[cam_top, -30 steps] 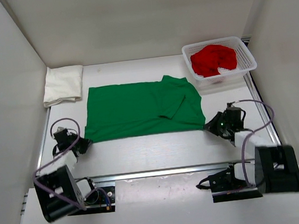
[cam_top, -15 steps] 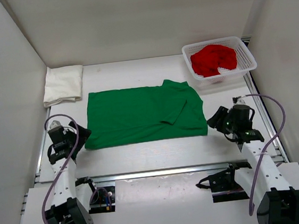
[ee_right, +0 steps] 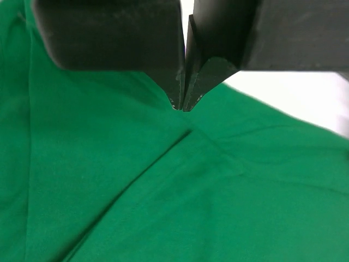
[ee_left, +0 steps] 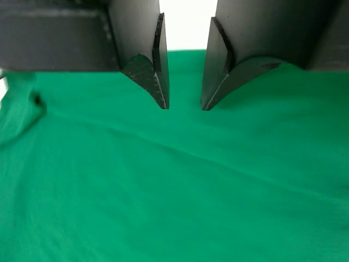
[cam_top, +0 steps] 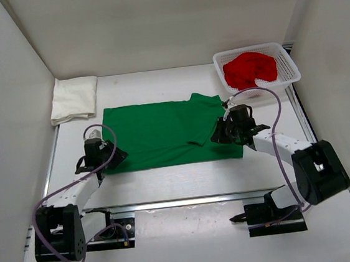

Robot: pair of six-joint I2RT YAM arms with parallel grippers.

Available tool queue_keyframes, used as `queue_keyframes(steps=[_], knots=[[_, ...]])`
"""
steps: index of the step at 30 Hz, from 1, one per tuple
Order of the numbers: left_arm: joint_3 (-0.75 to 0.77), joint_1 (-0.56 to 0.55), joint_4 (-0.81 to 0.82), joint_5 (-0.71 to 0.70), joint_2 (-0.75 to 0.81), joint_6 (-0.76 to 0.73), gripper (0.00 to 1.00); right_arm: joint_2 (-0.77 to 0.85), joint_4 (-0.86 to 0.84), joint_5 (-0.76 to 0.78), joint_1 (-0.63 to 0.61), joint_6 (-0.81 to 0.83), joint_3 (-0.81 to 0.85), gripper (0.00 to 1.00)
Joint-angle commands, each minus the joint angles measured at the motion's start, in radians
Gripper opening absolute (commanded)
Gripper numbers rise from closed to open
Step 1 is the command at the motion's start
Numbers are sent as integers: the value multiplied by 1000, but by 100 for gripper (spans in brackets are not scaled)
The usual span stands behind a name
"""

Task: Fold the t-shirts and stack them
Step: Fold the flattened tshirt in 1/3 of the way

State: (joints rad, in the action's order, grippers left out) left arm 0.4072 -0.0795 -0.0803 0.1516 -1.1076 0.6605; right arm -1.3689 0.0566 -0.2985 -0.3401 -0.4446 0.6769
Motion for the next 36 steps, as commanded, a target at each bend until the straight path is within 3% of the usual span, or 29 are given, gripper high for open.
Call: queue_keyframes(steps=[1, 7, 13, 17, 23, 26, 30, 36], knots=[[-80, 151, 115, 109, 6, 71, 40, -57, -129, -21, -10, -6, 35, 0], [-182, 207, 80, 22, 159, 82, 43, -179, -201, -54, -14, -40, 27, 0], [-200, 260, -4, -40, 193, 85, 42, -223, -236, -63, -36, -48, 23, 0], [-254, 285, 19, -49, 199, 117, 43, -225, -259, -71, -22, -54, -7, 1], [-283, 343, 68, 49, 201, 175, 46, -255, -268, -76, -28, -74, 1, 0], [-233, 299, 120, 103, 192, 198, 45, -280, -271, -82, -27, -71, 12, 0], [-139, 122, 80, 13, 199, 163, 44, -315, -282, -82, -27, -88, 53, 0], [-119, -9, 109, -29, 213, 183, 46, -485, -314, -111, -16, -143, 292, 1]])
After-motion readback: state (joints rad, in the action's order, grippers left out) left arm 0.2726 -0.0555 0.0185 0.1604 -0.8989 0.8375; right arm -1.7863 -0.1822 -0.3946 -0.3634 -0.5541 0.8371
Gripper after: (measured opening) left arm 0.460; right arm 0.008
